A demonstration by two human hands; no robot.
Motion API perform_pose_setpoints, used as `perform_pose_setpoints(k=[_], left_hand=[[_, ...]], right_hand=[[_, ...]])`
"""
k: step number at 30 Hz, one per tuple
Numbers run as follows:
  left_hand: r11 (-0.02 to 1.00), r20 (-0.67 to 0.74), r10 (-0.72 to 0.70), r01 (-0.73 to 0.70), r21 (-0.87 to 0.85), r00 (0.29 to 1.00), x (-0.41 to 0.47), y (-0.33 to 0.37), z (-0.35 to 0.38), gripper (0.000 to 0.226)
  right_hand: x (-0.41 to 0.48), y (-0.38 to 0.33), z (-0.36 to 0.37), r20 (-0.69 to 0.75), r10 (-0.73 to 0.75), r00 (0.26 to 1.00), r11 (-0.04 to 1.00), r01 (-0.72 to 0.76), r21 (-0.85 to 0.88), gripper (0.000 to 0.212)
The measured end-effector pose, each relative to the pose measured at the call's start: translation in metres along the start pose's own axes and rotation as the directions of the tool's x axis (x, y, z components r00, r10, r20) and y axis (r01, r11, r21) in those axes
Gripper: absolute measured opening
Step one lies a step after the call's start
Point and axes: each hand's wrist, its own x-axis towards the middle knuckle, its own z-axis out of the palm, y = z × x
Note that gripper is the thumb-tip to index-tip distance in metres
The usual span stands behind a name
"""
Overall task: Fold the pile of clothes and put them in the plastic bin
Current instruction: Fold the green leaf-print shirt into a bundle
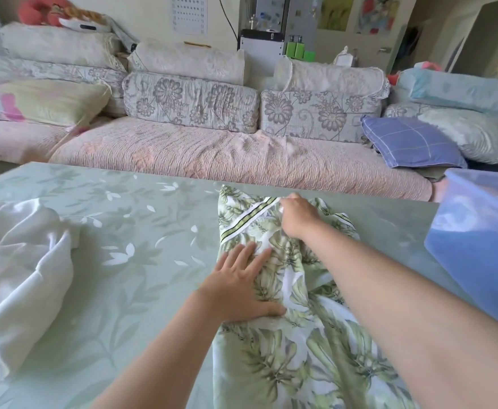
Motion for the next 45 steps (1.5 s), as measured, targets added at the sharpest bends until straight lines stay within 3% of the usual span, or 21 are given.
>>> perform_pose_setpoints(k=[2, 3, 6, 9, 11, 15, 19, 22, 24, 26, 30, 37, 41, 45], left_hand=[[0.999, 0.077, -0.031, 0.028, 0.032, 0.997, 0.000, 0.000, -0.002, 0.117], [0.998, 0.108, -0.051, 0.047, 0.035, 0.993, 0.000, 0.000, -0.005, 0.119], [0.998, 0.104, -0.067, 0.065, 0.023, 0.992, 0.001, 0.004, -0.013, 0.114], [0.999, -0.129, 0.001, 0.005, 0.051, 0.992, -0.002, 0.017, -0.013, 0.089], [0.998, -0.196, 0.019, -0.006, 0.064, 0.980, -0.005, 0.025, -0.012, 0.077], [0.994, -0.025, -0.029, 0.032, 0.102, 0.999, -0.015, 0.029, -0.005, 0.083], [0.994, -0.023, -0.066, 0.068, 0.087, 0.998, -0.027, 0.036, -0.003, 0.083], [0.995, -0.086, 0.015, -0.006, 0.098, 0.996, -0.038, 0.048, -0.003, 0.086], [0.996, -0.108, 0.073, -0.068, 0.051, 0.991, -0.047, 0.059, -0.005, 0.075], [0.994, -0.029, 0.108, -0.108, 0.007, 0.994, -0.055, 0.072, -0.006, 0.064], [0.993, 0.173, 0.065, -0.082, 0.090, 0.983, -0.074, 0.097, 0.000, 0.086], [0.985, 0.167, 0.005, -0.034, 0.169, 0.986, -0.081, 0.105, 0.007, 0.133], [0.991, 0.101, 0.062, -0.073, 0.112, 0.993, -0.082, 0.113, -0.008, 0.092], [0.991, 0.401, 0.023, -0.073, 0.109, 0.916, -0.093, 0.131, -0.010, 0.091]], right_hand=[[-0.003, 0.001, 0.002, 0.218, 0.066, 0.974, 0.995, -0.049, -0.085, 0.061], [-0.006, 0.001, 0.002, 0.252, 0.086, 0.964, 0.994, -0.065, -0.088, 0.066], [-0.023, -0.004, -0.001, 0.096, -0.007, 0.995, 0.999, 0.010, -0.038, 0.057], [-0.052, -0.009, -0.001, 0.013, -0.166, 0.986, 0.975, 0.163, 0.149, 0.046], [-0.073, -0.005, 0.002, 0.098, -0.225, 0.969, 0.958, 0.202, 0.205, 0.048], [-0.100, 0.028, 0.005, 0.377, -0.257, 0.890, 0.955, 0.295, -0.045, 0.060], [-0.125, 0.037, -0.010, 0.290, -0.237, 0.927, 0.962, 0.266, -0.064, 0.060], [-0.160, 0.031, -0.022, 0.237, -0.276, 0.932, 0.960, 0.280, 0.018, 0.058], [-0.183, 0.028, -0.024, 0.265, -0.290, 0.920, 0.957, 0.286, 0.052, 0.058], [-0.203, 0.030, -0.023, 0.333, -0.278, 0.901, 0.960, 0.269, 0.073, 0.059], [-0.237, 0.040, -0.012, 0.424, -0.215, 0.880, 0.974, 0.227, 0.023, 0.061], [-0.250, 0.060, -0.023, 0.302, -0.217, 0.928, 0.970, 0.240, -0.039, 0.059], [-0.265, 0.085, -0.023, 0.336, -0.115, 0.935, 0.984, 0.154, -0.090, 0.061], [-0.283, 0.107, -0.016, 0.371, -0.071, 0.926, 0.996, 0.088, -0.028, 0.065]])
